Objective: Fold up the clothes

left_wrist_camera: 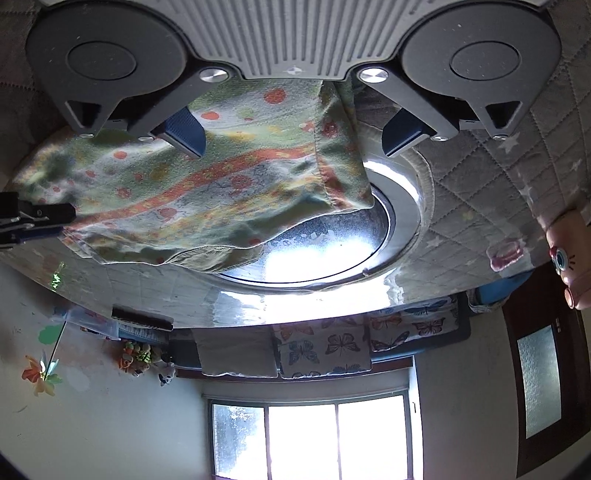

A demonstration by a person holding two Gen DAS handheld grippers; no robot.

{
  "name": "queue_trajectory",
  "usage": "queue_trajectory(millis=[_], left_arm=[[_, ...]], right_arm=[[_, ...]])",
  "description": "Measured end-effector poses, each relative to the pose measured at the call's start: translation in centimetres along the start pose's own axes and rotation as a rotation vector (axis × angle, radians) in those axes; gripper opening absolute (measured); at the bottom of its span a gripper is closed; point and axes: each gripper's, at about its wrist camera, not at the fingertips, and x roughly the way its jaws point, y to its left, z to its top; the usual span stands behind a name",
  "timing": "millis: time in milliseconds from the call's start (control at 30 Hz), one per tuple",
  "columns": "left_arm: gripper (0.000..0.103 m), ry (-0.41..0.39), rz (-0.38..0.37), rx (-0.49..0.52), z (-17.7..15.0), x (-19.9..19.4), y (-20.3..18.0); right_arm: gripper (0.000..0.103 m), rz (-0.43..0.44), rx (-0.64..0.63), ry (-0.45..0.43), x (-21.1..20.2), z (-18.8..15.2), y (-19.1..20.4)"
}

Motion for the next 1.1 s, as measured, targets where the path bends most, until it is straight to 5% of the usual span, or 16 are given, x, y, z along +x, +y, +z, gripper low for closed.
queue_trajectory(millis=[300, 800, 933, 1100], left_arm=[[0.103, 0.027, -0.028, -0.057, 0.0, 0.3, 0.8], [0.103, 0.037, -0.028, -0.096, 0.1, 0.4, 1.3], [0.103, 0.015, -0.013, -0.108, 0.1, -0.2, 1.6], [0.103, 0.021, 0.031, -0.115, -0.1, -1.2, 2.1]], right_arm=[[0.045, -0.016, -0.010, 0.003, 3.8, 1.6, -0.5], [0.075, 0.020, -0.046, 0.016, 4.4, 1.4, -0.1], [0.095, 0.028, -0.057, 0.029, 4.6, 1.5, 0.0], [0.101, 0.013, -0.041, 0.045, 4.8, 1.5, -0.2]])
